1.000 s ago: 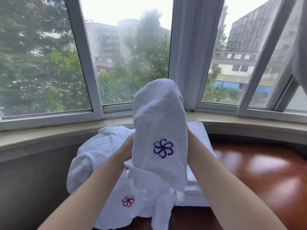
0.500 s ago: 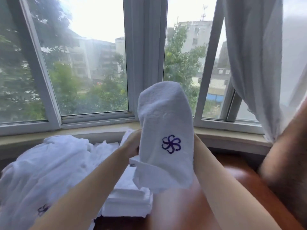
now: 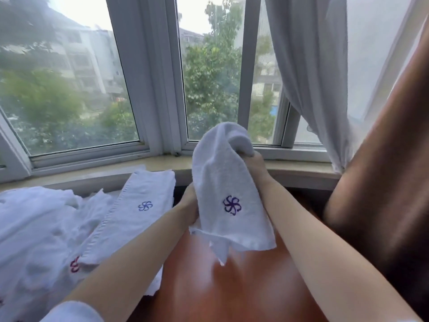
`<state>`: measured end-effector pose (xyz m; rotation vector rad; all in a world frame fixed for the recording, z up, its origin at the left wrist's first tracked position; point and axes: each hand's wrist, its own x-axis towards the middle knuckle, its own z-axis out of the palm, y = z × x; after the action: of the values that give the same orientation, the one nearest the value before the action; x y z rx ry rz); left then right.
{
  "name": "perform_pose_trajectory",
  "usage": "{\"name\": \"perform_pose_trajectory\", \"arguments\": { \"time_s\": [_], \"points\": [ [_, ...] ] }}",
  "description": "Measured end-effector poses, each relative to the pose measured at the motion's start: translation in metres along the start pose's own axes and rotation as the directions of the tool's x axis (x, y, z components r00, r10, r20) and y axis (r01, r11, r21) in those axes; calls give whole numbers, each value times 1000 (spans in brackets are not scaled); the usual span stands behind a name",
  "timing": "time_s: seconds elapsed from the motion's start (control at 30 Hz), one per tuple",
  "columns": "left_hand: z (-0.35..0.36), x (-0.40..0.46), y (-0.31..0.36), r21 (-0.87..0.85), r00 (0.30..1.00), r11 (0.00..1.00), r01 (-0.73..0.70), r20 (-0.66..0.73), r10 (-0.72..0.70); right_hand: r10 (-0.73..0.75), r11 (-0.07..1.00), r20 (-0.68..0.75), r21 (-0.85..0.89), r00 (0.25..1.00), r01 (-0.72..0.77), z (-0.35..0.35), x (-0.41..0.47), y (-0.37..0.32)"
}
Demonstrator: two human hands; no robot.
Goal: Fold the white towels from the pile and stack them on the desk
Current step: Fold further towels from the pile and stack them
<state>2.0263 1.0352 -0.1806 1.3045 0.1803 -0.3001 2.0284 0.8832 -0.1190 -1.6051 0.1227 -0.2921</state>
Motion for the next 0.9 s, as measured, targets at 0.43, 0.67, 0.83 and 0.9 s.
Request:
{"name": "perform_pose_trajectory", "arguments": {
  "time_s": [0.43, 0.67, 0.83, 0.9],
  "points": [
    [-110, -21, -199, 527, 903, 739, 420, -322, -284, 705, 379, -61, -809, 706, -449, -43, -111, 247],
    [-121, -58, -237, 640, 921, 664, 388, -288, -261, 443, 132, 93, -991, 892, 38, -45, -182, 295],
    [-134, -71, -245, 822, 975, 533, 202, -118, -187, 297, 110, 267, -963, 917, 244, -35, -195, 295],
    [-132, -76, -243, 869, 978, 468, 164, -83, -189, 240, 91, 260, -965, 935, 245, -32, -195, 287]
  ]
}}
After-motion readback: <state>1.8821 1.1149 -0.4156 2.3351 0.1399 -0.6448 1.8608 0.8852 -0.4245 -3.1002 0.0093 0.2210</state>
